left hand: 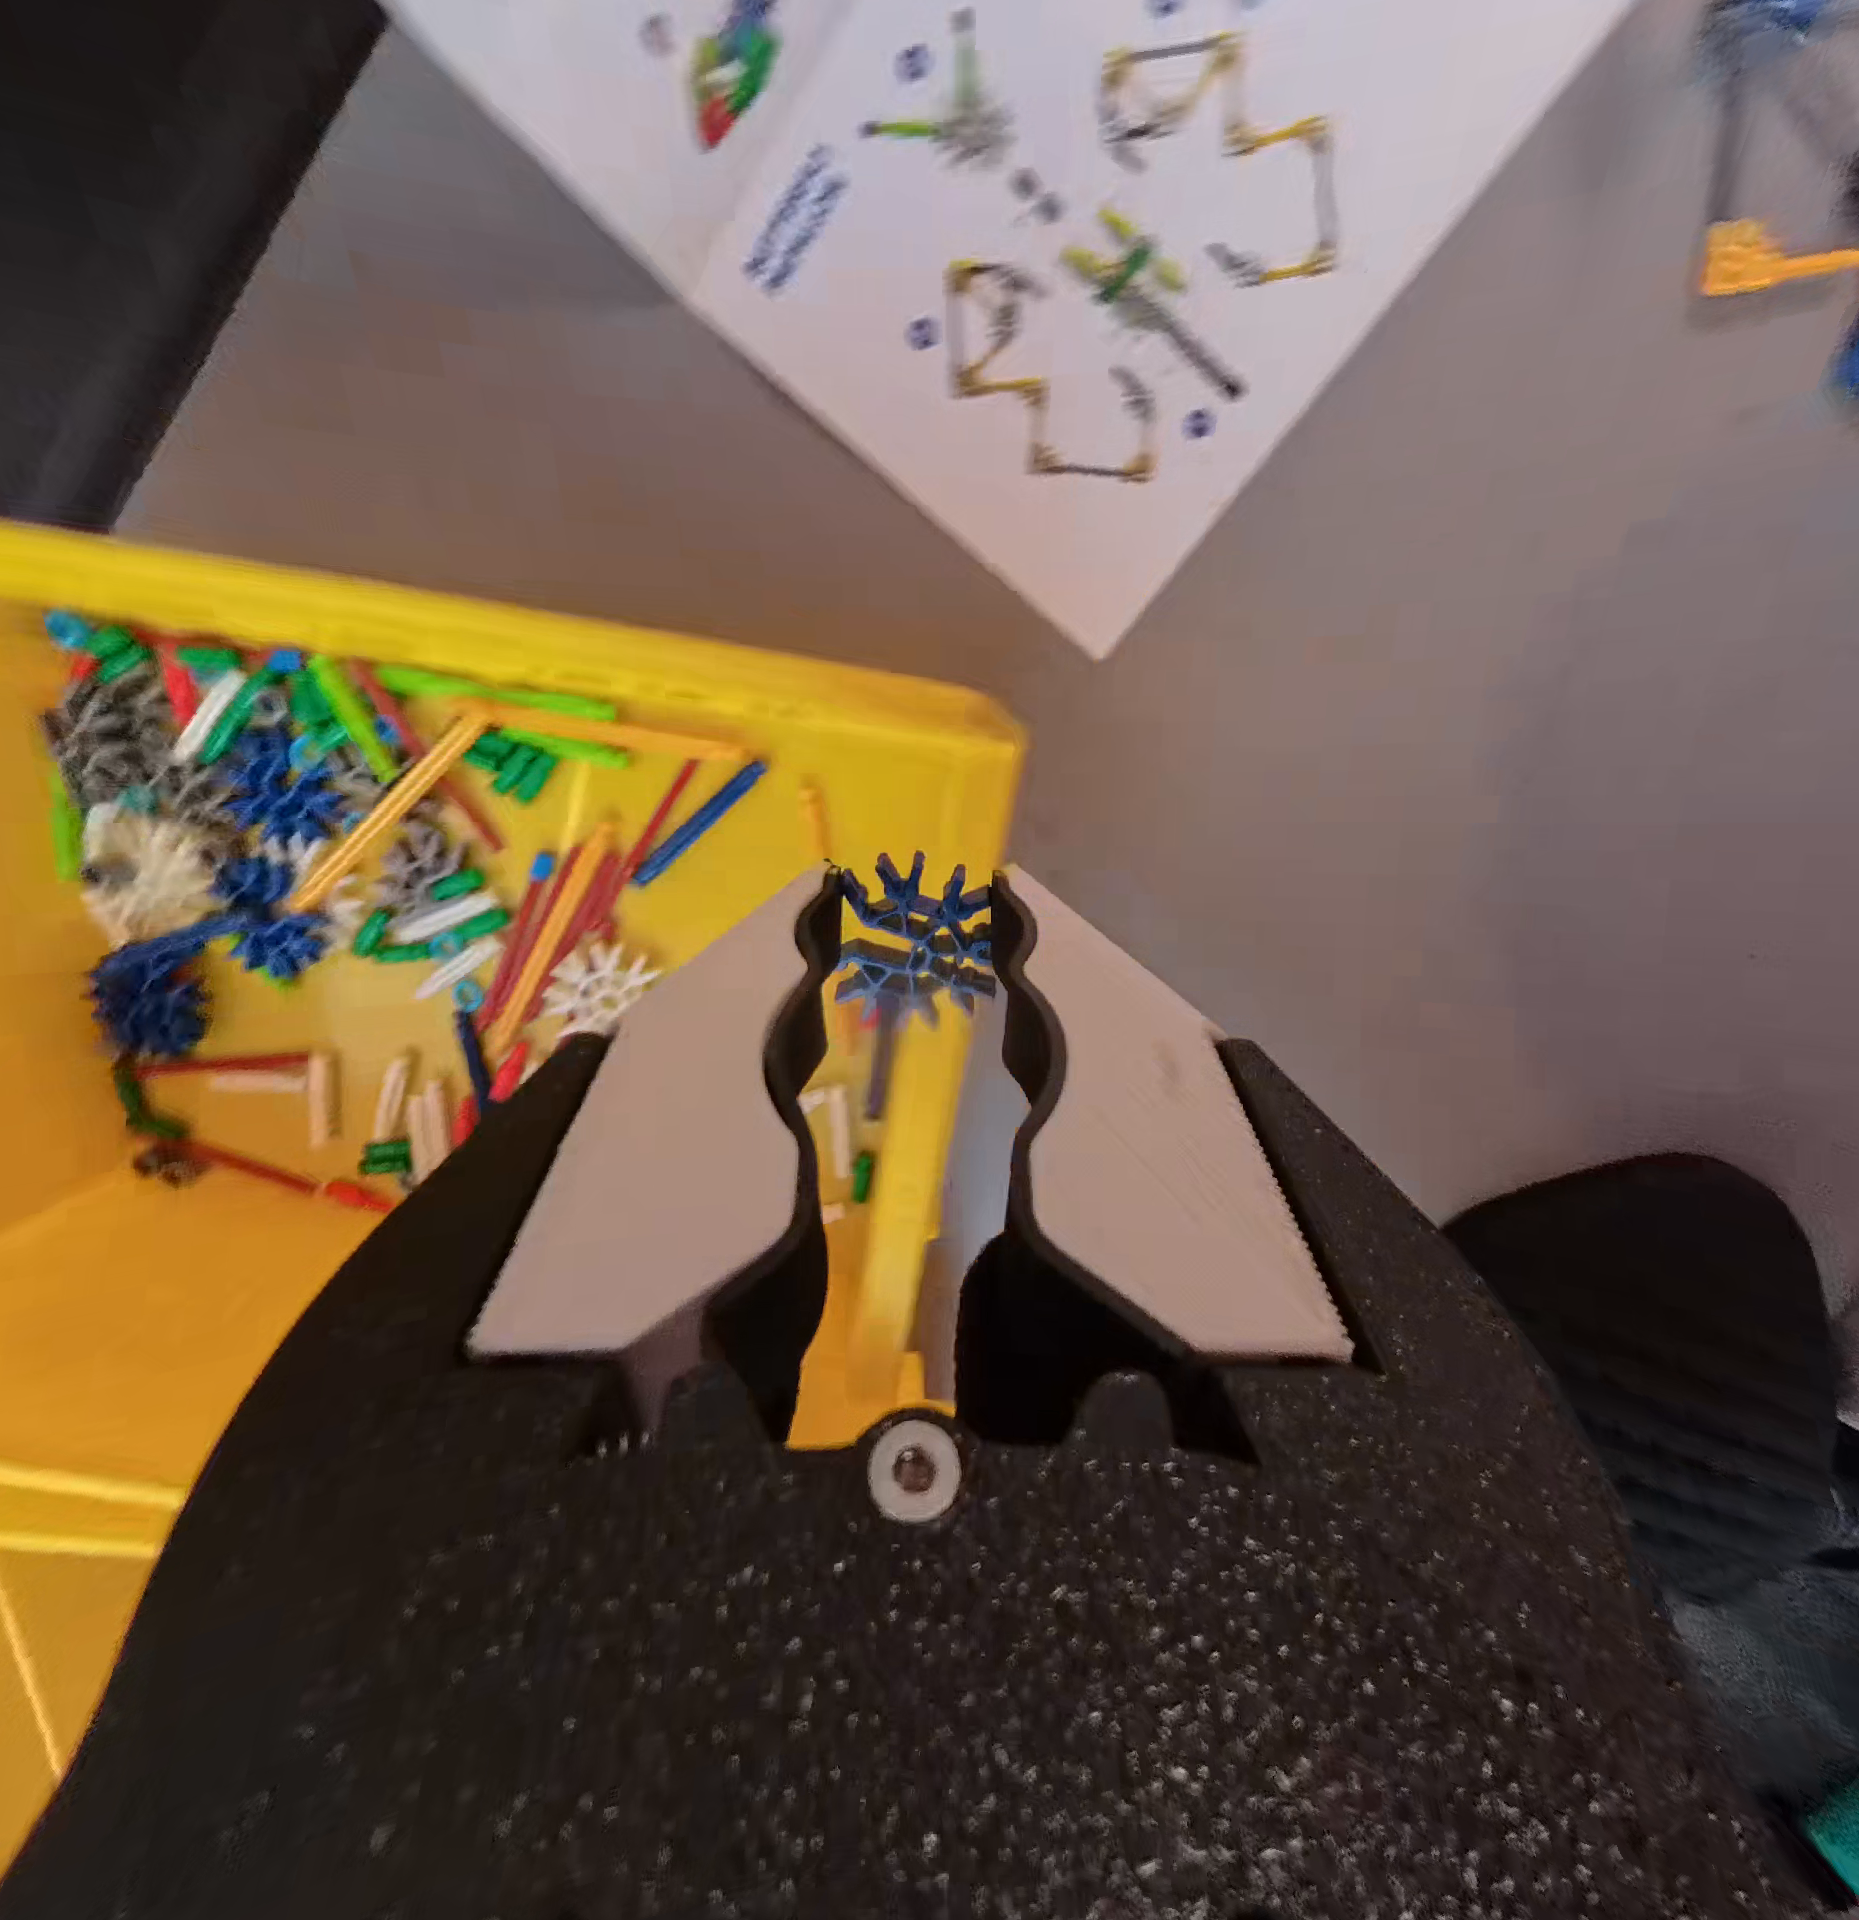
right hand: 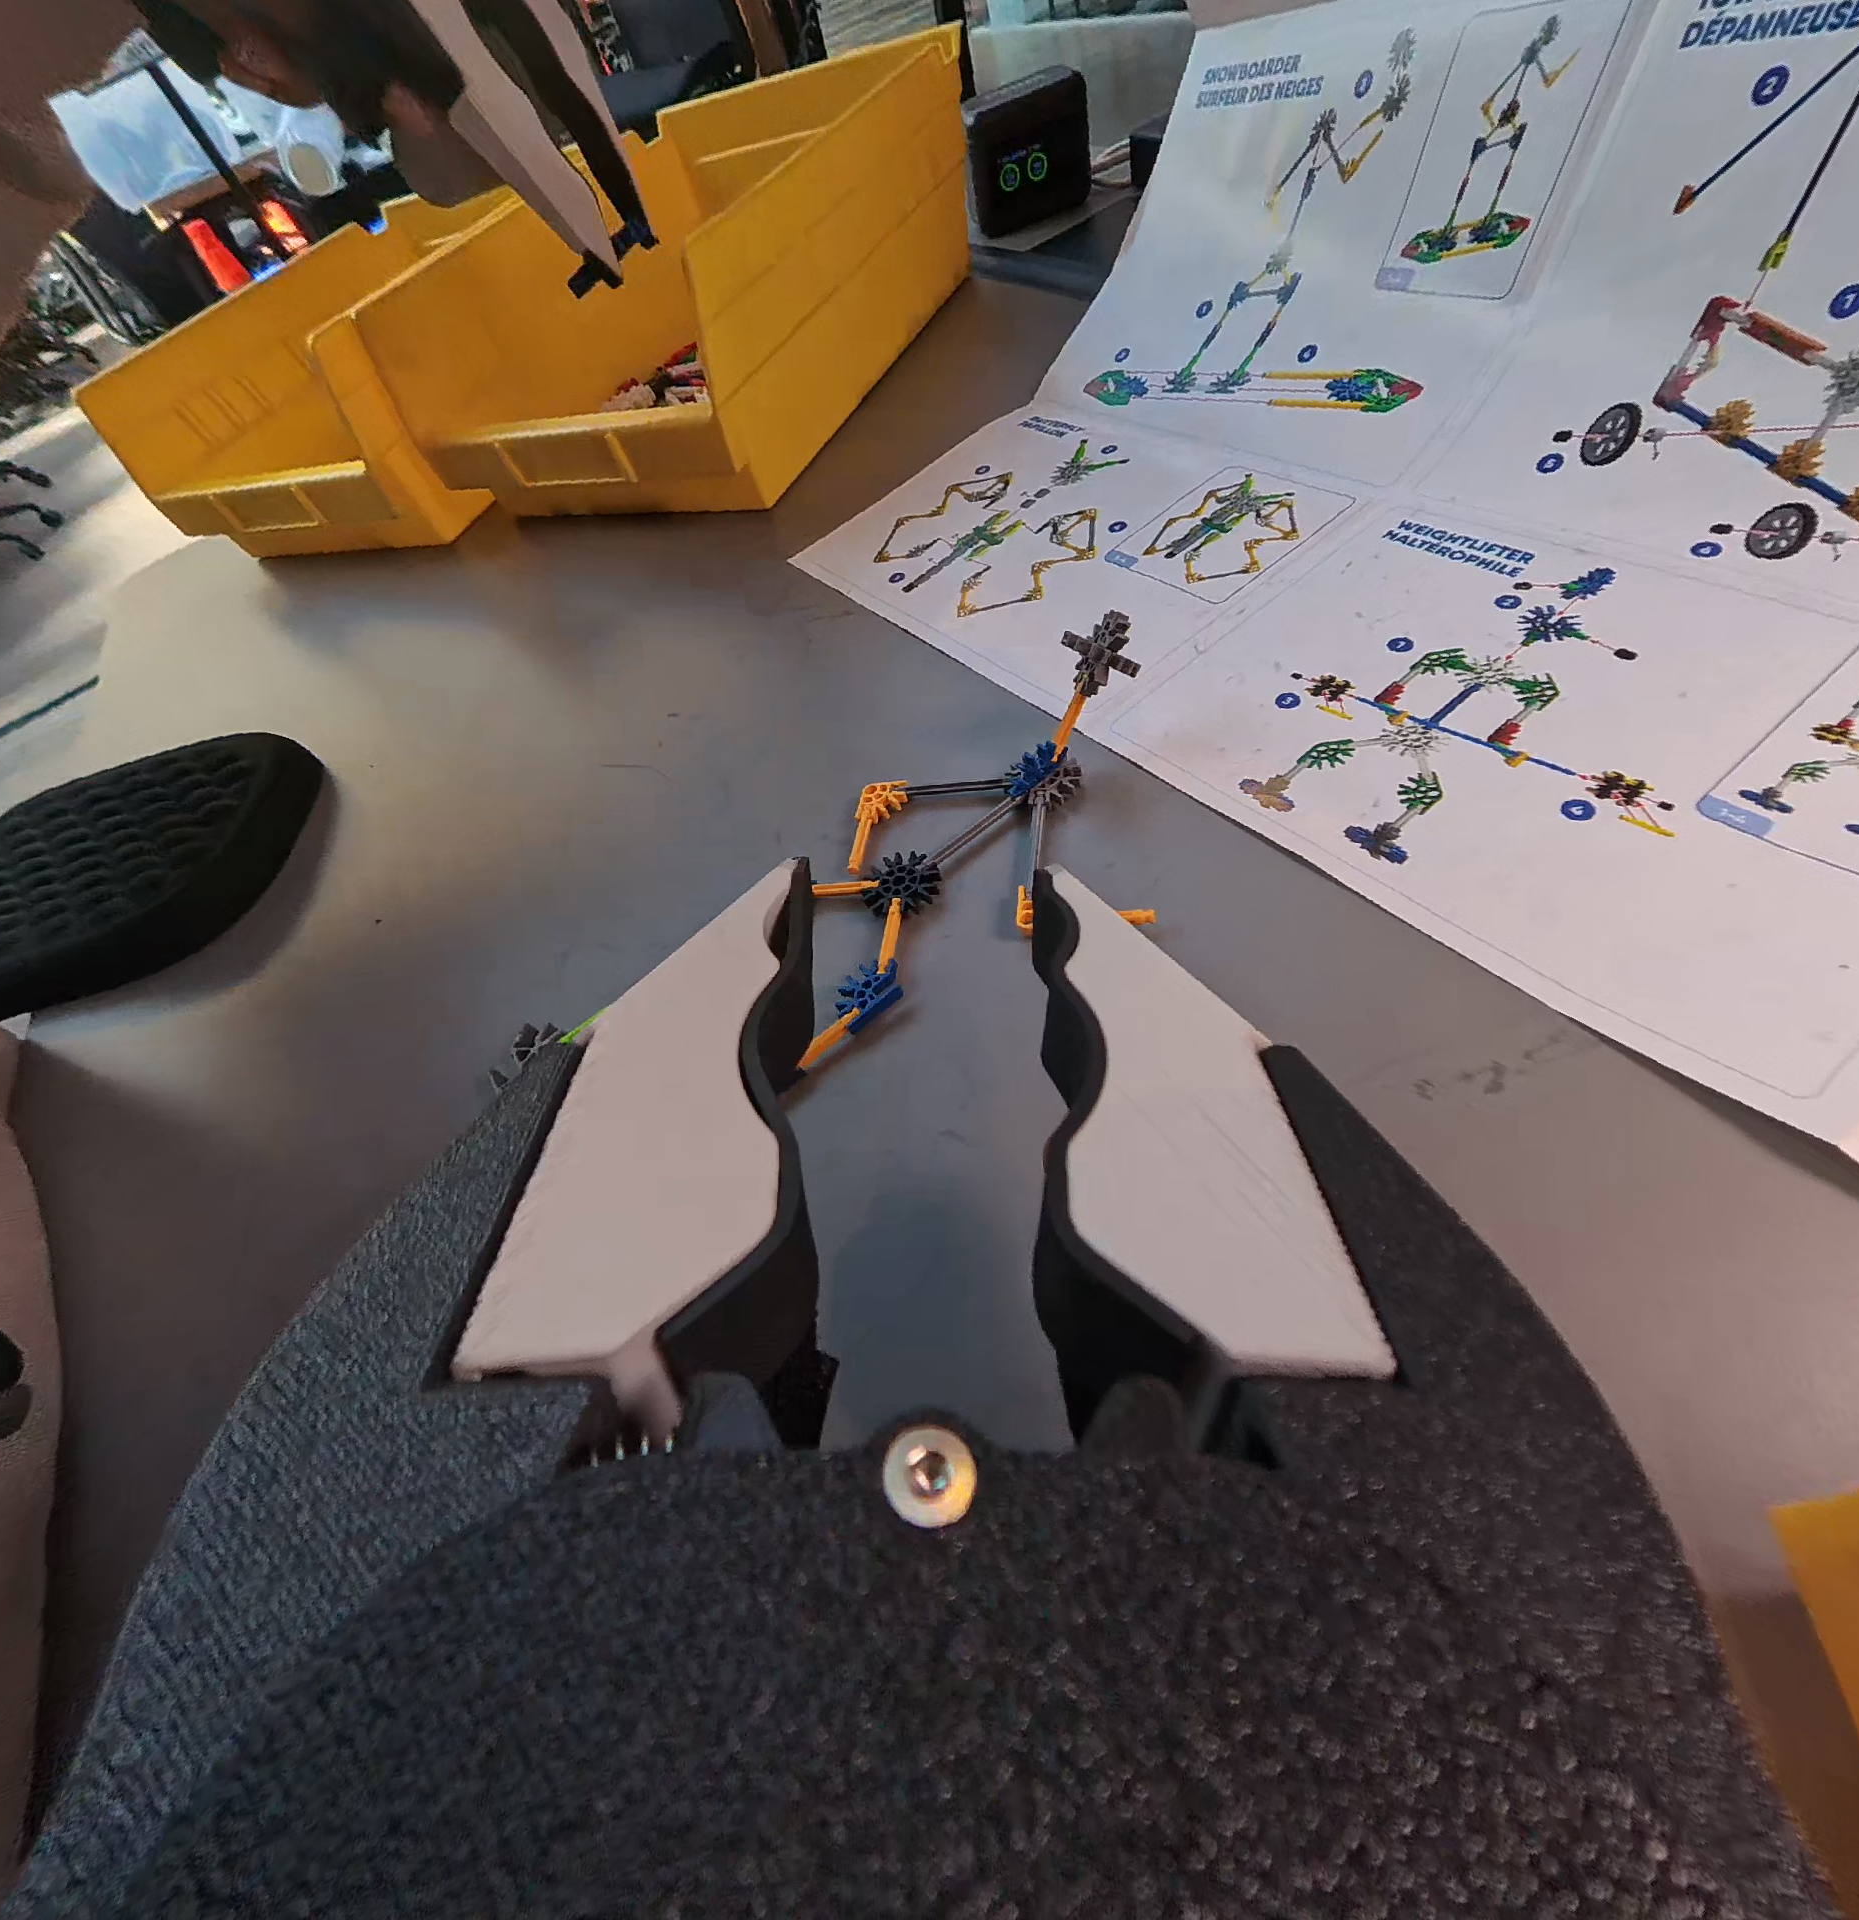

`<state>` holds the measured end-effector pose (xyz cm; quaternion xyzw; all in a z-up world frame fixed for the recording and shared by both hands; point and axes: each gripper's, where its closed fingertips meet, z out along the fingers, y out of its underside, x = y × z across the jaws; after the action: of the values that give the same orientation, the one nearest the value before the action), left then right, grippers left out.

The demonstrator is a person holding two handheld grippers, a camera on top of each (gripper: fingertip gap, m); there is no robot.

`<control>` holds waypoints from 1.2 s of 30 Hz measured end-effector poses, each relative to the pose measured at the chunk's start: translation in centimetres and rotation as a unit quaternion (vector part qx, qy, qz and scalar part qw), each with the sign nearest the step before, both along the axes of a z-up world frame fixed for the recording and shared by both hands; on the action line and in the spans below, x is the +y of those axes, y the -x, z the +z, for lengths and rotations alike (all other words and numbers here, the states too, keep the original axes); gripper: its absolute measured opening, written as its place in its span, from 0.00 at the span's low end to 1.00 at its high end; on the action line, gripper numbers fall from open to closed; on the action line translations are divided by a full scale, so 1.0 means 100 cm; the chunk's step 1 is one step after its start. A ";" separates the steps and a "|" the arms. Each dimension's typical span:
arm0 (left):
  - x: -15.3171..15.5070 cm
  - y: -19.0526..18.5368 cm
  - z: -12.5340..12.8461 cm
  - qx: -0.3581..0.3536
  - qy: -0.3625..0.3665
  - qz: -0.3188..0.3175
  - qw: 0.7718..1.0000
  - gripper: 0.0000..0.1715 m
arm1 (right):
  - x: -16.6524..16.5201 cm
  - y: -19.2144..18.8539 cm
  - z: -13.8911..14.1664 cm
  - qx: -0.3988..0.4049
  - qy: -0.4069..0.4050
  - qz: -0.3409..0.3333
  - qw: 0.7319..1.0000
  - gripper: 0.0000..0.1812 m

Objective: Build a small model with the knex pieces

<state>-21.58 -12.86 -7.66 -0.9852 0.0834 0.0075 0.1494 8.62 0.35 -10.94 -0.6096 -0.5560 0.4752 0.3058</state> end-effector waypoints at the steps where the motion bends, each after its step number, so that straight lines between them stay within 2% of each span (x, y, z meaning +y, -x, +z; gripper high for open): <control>1: 0.003 -0.025 0.000 -0.006 -0.006 -0.028 1.000 0.16 | -0.001 0.000 0.000 0.002 -0.007 0.000 1.000 0.23; 4: 0.006 -0.091 -0.014 -0.014 -0.006 -0.103 0.995 0.17 | -0.003 -0.001 0.003 0.010 -0.026 0.000 1.000 0.24; 7: 0.007 -0.141 -0.037 -0.034 -0.004 -0.149 0.988 0.17 | -0.002 -0.001 0.009 0.026 -0.049 -0.008 0.998 0.26; 13: 0.012 -0.191 -0.074 -0.054 -0.009 -0.179 0.982 0.17 | 0.005 -0.002 0.018 0.052 -0.135 -0.034 0.989 0.28; 22: 0.020 -0.201 -0.094 -0.033 -0.019 -0.194 0.980 0.17 | 0.003 -0.001 0.015 0.048 -0.166 -0.032 0.984 0.28; 30: 0.022 -0.202 -0.094 -0.039 -0.042 -0.187 0.981 0.19 | 0.002 -0.001 0.014 0.044 -0.169 -0.031 0.984 0.28; 33: 0.025 -0.205 -0.082 -0.063 -0.076 -0.178 0.979 0.21 | 0.002 -0.001 0.014 0.043 -0.172 -0.033 0.984 0.28; 36: 0.033 -0.187 -0.053 -0.061 -0.133 -0.151 0.978 0.21 | 0.002 -0.001 0.014 0.043 -0.175 -0.035 0.983 0.28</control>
<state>-2.93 -9.57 -13.01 -0.9311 0.2201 -0.0642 0.2836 8.68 0.60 -9.57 -0.5445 -0.5954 0.3853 0.4479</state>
